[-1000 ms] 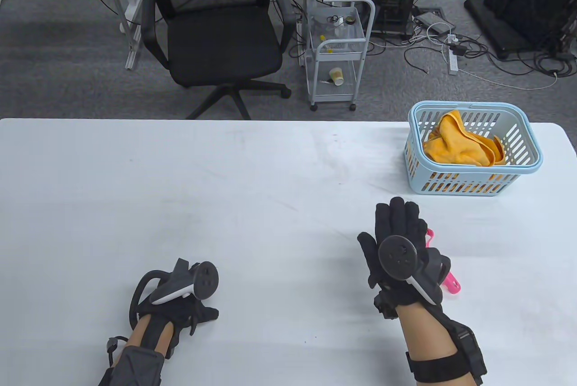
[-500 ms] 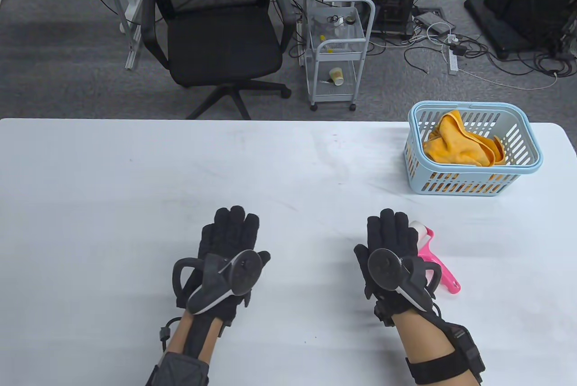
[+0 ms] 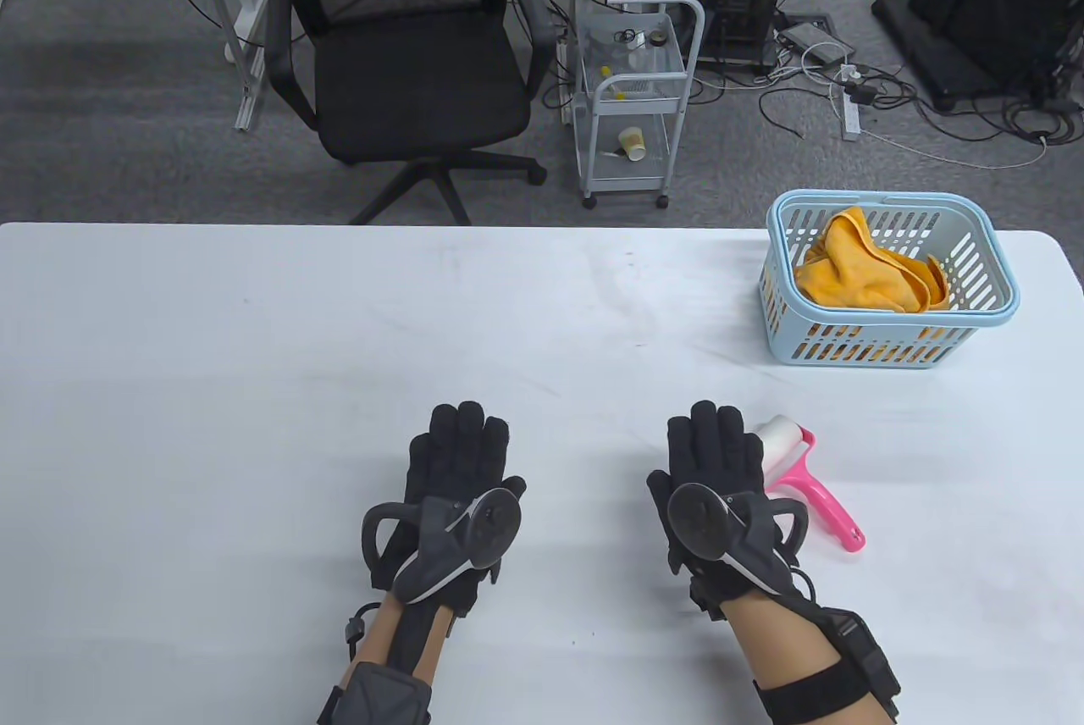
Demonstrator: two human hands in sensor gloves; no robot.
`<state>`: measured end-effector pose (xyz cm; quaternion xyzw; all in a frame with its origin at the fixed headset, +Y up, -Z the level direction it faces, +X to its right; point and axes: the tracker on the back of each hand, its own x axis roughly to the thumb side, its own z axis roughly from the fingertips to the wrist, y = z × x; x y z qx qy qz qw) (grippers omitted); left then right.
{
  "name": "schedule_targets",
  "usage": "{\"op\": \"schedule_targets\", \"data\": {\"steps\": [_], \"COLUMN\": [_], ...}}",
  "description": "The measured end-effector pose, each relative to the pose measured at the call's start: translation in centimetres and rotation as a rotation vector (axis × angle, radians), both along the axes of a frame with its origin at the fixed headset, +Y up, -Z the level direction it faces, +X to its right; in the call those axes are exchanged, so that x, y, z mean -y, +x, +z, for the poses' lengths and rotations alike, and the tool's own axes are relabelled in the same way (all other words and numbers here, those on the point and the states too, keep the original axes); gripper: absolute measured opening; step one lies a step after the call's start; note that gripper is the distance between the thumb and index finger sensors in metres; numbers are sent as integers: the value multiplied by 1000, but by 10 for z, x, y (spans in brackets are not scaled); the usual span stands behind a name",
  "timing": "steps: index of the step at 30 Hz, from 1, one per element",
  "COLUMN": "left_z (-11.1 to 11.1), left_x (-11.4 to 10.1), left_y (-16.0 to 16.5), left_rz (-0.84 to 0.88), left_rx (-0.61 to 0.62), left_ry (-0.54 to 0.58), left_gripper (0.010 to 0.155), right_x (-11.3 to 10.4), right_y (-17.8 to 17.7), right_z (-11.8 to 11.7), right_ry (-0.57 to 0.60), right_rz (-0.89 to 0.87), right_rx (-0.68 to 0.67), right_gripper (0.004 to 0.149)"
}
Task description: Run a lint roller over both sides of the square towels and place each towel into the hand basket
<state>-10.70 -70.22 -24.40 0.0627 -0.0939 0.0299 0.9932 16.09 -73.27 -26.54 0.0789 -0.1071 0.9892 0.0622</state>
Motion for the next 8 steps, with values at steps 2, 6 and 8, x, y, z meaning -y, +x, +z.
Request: {"op": "schedule_targets", "data": {"steps": [2,6,8], "left_z": [1,0,0], "left_x": [-1,0,1], "left_y": [0,0,0], "left_rz": [9,5,-2], "left_rx": [5,-2,-2], "left_ry": [6,0,-4], "left_gripper": [62,62,62], "right_x": [1,5,6], "right_y": [-1,0,0], "right_z": [0,-2,-2], "right_ry": [-4,-27,-30], "right_rz": [3,8,6], "right_rx": [0,5,7], "right_gripper": [66,66,66]}}
